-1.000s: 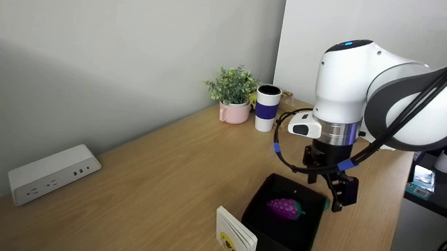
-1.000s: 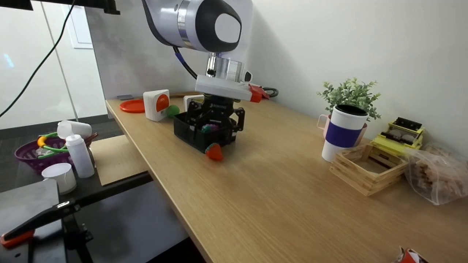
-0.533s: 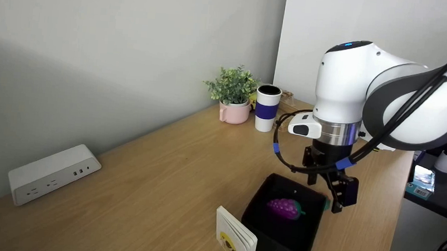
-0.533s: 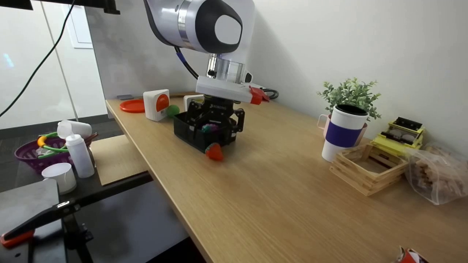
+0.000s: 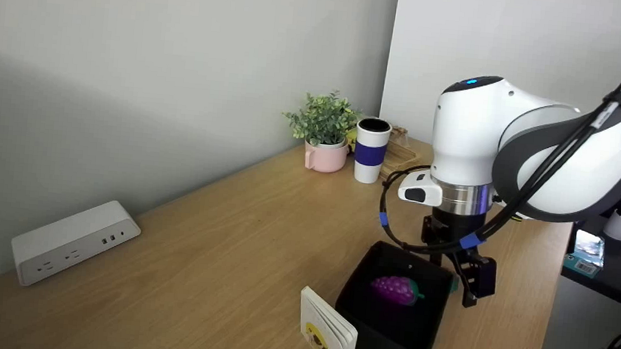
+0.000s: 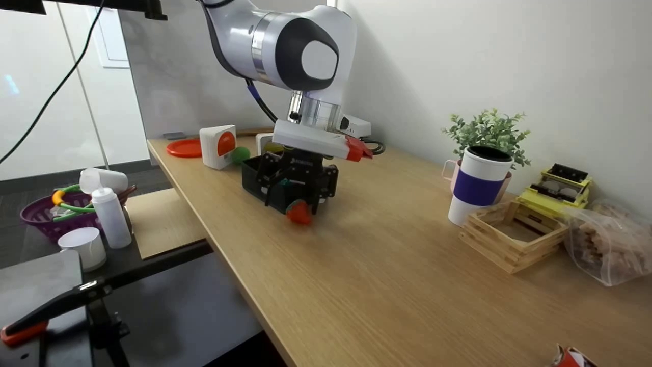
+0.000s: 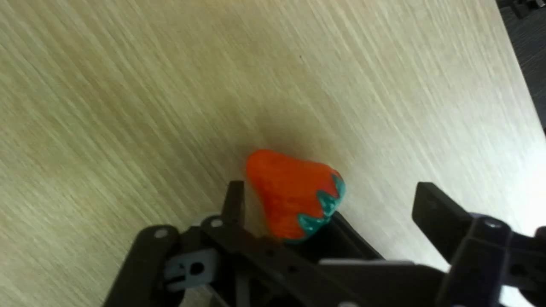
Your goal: Put the purple and red toys in the black box
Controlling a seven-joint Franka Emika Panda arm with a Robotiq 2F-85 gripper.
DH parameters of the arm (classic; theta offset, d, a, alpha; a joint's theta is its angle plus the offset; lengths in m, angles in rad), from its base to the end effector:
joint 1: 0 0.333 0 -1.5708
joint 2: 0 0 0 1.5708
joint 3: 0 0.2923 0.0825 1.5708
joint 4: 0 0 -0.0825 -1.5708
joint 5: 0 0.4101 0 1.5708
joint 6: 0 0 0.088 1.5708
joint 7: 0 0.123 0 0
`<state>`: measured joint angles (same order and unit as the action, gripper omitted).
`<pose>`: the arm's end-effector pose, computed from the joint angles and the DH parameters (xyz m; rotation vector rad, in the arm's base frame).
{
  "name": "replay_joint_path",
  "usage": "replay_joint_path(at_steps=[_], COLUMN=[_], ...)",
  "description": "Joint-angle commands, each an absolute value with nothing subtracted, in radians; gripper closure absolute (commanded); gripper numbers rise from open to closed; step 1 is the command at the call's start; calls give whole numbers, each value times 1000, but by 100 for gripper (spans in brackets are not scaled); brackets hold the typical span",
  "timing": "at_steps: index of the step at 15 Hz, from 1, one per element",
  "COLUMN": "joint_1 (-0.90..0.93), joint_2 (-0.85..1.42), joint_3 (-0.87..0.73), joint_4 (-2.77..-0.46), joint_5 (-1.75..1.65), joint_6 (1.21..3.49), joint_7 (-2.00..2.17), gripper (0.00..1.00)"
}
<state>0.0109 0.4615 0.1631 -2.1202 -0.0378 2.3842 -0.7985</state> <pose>0.5459 0.1014 0.1199 -2.6597 -1.4403 0.2516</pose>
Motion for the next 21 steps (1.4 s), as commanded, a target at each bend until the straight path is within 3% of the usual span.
replay_joint_path(at_steps=[1,10,11,12,19,21], joint_1=[-8,-9,-9,-9,-9,-9], joint_2=[497,511,512,514,515,514], joint_3=[169,169,169,169,168,168], joint_4=[-2080,-2061,-2059,-2057,-2047,-2047], joint_5=[-41,-42,-43,-43,-44,-44], joint_6=[2348,2321,2320,2320,2317,2316], joint_7=[-823,-817,-817,-817,-817,-817], gripper=[0,0,25,26,76,78])
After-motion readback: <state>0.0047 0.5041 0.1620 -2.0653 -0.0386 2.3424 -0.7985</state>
